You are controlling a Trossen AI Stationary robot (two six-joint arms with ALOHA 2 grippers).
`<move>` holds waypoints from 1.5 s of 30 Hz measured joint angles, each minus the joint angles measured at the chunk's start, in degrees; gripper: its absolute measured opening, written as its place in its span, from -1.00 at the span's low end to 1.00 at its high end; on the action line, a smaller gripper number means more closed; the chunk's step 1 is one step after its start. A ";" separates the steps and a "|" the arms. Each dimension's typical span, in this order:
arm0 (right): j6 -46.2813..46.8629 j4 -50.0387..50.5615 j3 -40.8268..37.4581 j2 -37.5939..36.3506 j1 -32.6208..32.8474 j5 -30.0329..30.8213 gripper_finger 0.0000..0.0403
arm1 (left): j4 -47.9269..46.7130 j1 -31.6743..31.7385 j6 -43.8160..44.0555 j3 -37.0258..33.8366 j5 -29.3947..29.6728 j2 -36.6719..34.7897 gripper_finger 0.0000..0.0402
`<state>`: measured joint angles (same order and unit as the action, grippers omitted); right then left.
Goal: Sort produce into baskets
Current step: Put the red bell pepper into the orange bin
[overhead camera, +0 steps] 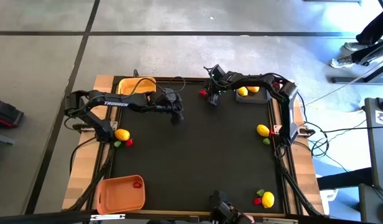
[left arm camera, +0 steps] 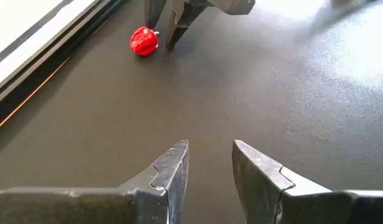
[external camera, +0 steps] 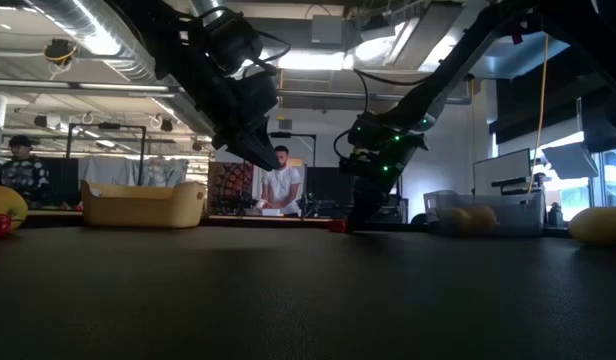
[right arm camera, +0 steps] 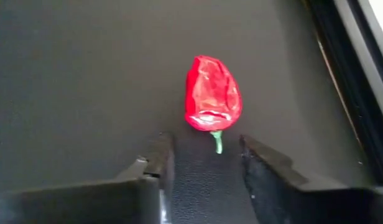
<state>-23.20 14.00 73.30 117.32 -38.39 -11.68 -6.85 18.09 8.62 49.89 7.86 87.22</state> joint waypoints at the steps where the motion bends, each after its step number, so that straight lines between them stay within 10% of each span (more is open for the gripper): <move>1: -0.68 0.03 0.00 0.02 0.00 -0.15 -0.41 | 0.00 0.00 0.00 0.00 0.00 0.00 -0.40; 10: -5.23 -0.75 -0.07 0.13 0.09 1.10 -0.97 | 0.00 0.00 0.02 0.00 0.00 0.00 -0.40; 45: 5.05 3.56 -0.28 -7.25 6.13 14.22 -0.78 | 0.11 -2.25 0.37 0.00 0.02 -0.02 -0.40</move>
<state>-18.15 17.56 73.01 110.07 -32.26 2.54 -6.74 15.84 8.99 49.89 7.88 87.20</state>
